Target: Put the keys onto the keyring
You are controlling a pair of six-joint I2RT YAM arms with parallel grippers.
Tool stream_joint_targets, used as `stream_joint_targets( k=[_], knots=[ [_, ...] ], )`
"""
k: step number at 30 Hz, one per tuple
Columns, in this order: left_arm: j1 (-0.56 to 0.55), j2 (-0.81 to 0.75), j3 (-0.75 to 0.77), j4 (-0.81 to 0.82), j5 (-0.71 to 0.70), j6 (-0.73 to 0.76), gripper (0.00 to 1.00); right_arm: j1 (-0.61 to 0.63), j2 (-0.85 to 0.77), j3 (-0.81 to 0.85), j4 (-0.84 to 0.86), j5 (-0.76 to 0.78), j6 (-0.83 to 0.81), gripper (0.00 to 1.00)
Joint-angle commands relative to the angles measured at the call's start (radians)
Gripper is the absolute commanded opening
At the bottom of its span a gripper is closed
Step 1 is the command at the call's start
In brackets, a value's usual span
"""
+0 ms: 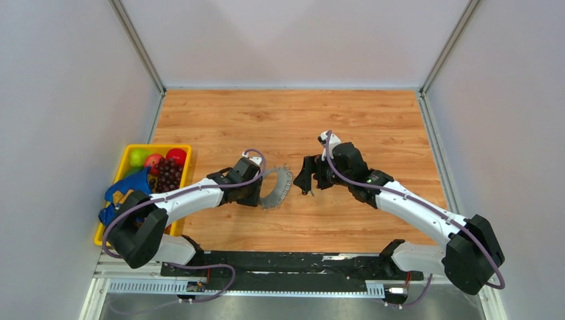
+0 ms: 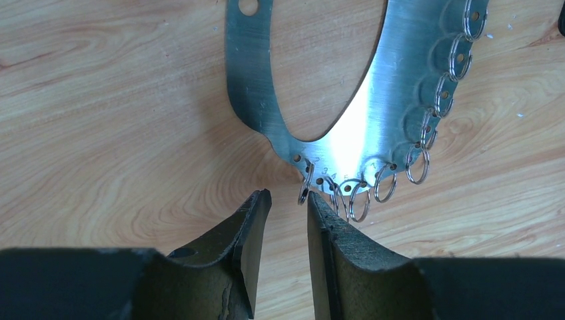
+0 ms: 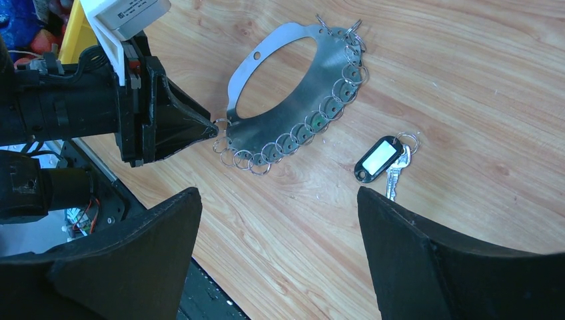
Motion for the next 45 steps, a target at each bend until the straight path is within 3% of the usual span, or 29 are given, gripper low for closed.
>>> stream_joint_targets(
  k=[1, 15, 19, 25, 37, 45],
  knots=[
    [-0.012, -0.004, 0.042, 0.003, 0.002, 0.024, 0.38, 0.006, -0.006, 0.016, 0.005, -0.014, -0.006, 0.89],
    [-0.037, 0.062, 0.076, 0.011, -0.004, 0.039, 0.34, 0.006, -0.009, 0.016, 0.000, -0.018, -0.015, 0.89],
    [-0.044, 0.073, 0.087, 0.014, -0.004, 0.038, 0.25, 0.007, -0.012, 0.014, -0.002, -0.016, -0.018, 0.89],
    [-0.053, 0.061, 0.098, -0.002, -0.028, 0.040, 0.01, 0.006, -0.011, 0.014, -0.002, -0.011, -0.021, 0.89],
    [-0.096, -0.152, 0.158, -0.115, -0.119, 0.114, 0.00, 0.007, -0.031, 0.048, -0.014, -0.026, -0.059, 0.88],
    [-0.100, -0.320, 0.251, -0.165, 0.022, 0.235, 0.00, 0.042, -0.090, 0.100, -0.041, -0.075, -0.170, 0.83]
  ],
)
